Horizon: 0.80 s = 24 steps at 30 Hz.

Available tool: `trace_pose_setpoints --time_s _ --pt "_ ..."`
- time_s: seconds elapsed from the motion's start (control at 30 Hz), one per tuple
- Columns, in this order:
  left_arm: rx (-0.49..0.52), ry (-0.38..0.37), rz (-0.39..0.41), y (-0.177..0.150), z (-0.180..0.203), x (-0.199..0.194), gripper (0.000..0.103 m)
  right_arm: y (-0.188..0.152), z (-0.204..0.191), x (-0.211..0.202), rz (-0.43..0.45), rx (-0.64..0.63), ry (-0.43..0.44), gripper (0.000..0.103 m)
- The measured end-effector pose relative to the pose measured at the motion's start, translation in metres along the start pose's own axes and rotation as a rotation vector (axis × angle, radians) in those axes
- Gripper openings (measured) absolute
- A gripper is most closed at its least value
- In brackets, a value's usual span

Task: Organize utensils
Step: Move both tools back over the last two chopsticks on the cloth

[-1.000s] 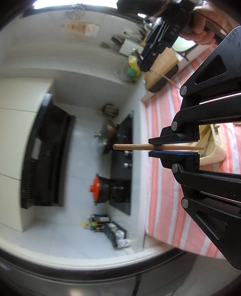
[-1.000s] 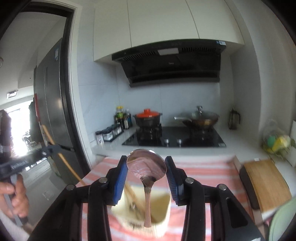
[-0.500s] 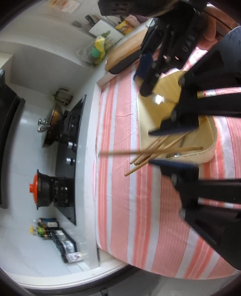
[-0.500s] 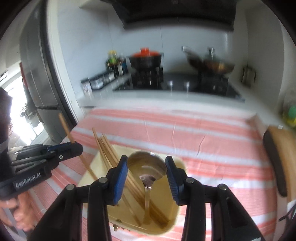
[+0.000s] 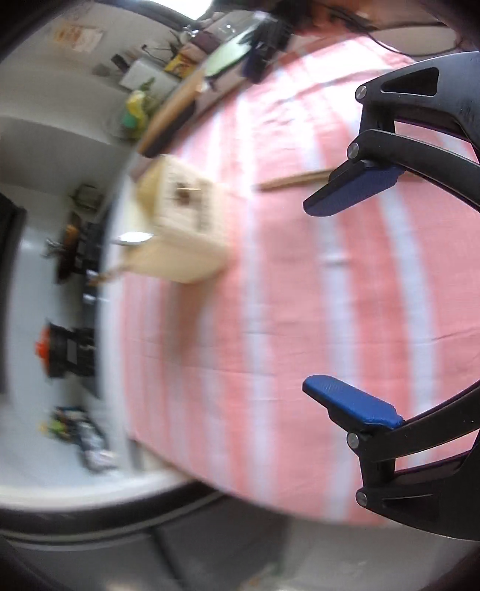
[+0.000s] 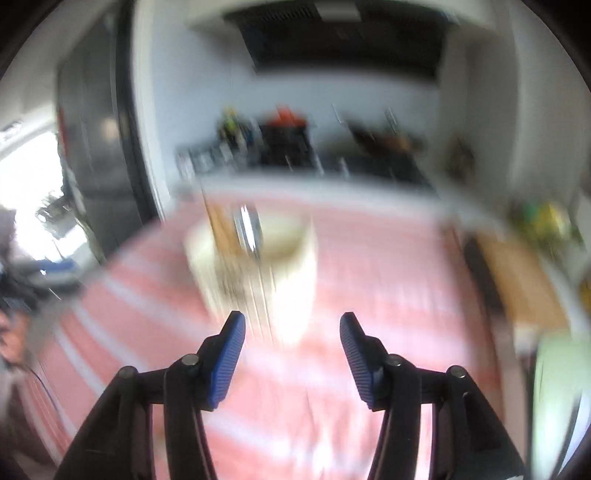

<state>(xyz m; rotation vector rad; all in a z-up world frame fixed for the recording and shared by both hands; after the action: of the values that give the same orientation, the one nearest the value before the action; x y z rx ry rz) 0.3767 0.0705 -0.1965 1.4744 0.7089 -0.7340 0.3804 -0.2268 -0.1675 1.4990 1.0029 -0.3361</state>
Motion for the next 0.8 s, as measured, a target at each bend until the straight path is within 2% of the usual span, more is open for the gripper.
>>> trace_pose_setpoints --time_s 0.03,0.1,0.17,0.27,0.43,0.6,0.7,0.8 --pt "-0.031 -0.011 -0.018 -0.017 0.001 0.004 0.089 -0.028 0.004 0.004 -0.022 0.043 -0.011 0.054" --pt "-0.073 -0.022 -0.039 -0.039 0.006 0.008 0.089 -0.075 -0.001 0.013 -0.054 0.157 0.019 0.050" --pt "-0.080 -0.001 -0.045 -0.053 0.014 0.011 0.089 -0.093 -0.021 0.022 -0.064 0.236 0.078 0.046" --pt "-0.067 0.036 -0.037 -0.063 0.024 0.006 0.089 -0.086 -0.050 0.038 -0.067 0.272 0.125 0.040" --pt "-0.070 0.020 0.005 -0.068 0.024 -0.015 0.089 -0.067 -0.097 0.072 -0.118 0.267 0.180 0.027" --pt "-0.073 0.037 -0.012 -0.079 0.015 -0.015 0.089 -0.072 -0.109 0.102 -0.200 0.294 0.193 0.015" --pt "-0.077 0.044 -0.028 -0.086 0.010 -0.010 0.089 -0.081 -0.111 0.113 -0.236 0.303 0.207 0.014" --pt "-0.081 0.042 -0.039 -0.090 0.012 -0.005 0.089 -0.078 -0.115 0.116 -0.251 0.263 0.182 0.014"
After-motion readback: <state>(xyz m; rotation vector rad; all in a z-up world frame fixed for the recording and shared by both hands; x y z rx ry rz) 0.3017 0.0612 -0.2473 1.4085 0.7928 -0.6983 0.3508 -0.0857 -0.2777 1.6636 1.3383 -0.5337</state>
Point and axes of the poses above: each gripper's, at about its wrist camera, not at the fingertips, and x roughly the way its jaws point, z to its right, y to its top, the point moved 10 cm from there along x, roughly the way its jaws point, and after that the axes turned 13 degrees about y, right-handed, at the moved point
